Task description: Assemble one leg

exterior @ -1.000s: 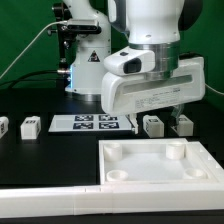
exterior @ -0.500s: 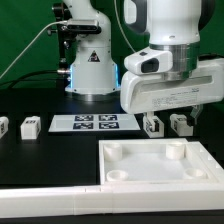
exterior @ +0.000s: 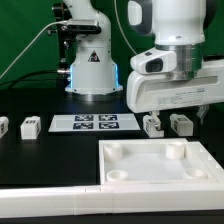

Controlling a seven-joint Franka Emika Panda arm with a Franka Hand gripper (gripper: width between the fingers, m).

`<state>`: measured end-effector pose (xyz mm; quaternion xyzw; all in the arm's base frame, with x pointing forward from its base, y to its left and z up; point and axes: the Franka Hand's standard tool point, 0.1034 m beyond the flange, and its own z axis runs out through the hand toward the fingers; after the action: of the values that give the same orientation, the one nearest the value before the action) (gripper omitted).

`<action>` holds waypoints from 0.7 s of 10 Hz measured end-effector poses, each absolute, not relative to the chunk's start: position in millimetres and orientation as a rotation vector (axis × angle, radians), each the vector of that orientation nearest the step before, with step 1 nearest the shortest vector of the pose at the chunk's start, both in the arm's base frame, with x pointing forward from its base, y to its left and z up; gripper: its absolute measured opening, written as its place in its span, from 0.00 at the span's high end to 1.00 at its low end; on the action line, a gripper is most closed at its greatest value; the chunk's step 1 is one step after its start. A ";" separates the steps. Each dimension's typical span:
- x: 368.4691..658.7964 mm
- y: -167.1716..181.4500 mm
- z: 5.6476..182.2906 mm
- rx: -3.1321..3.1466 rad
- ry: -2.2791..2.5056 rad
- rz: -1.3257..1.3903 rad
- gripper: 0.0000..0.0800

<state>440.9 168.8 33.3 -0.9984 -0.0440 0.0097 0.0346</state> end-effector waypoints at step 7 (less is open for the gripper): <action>426.1 172.8 35.4 -3.095 -0.166 0.437 0.19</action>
Offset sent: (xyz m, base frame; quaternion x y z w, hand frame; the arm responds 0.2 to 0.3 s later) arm 0.0000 0.0000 0.0000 0.0000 -0.0998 0.0000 0.9950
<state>426.1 172.8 35.4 -0.9888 -0.0530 0.1397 0.0059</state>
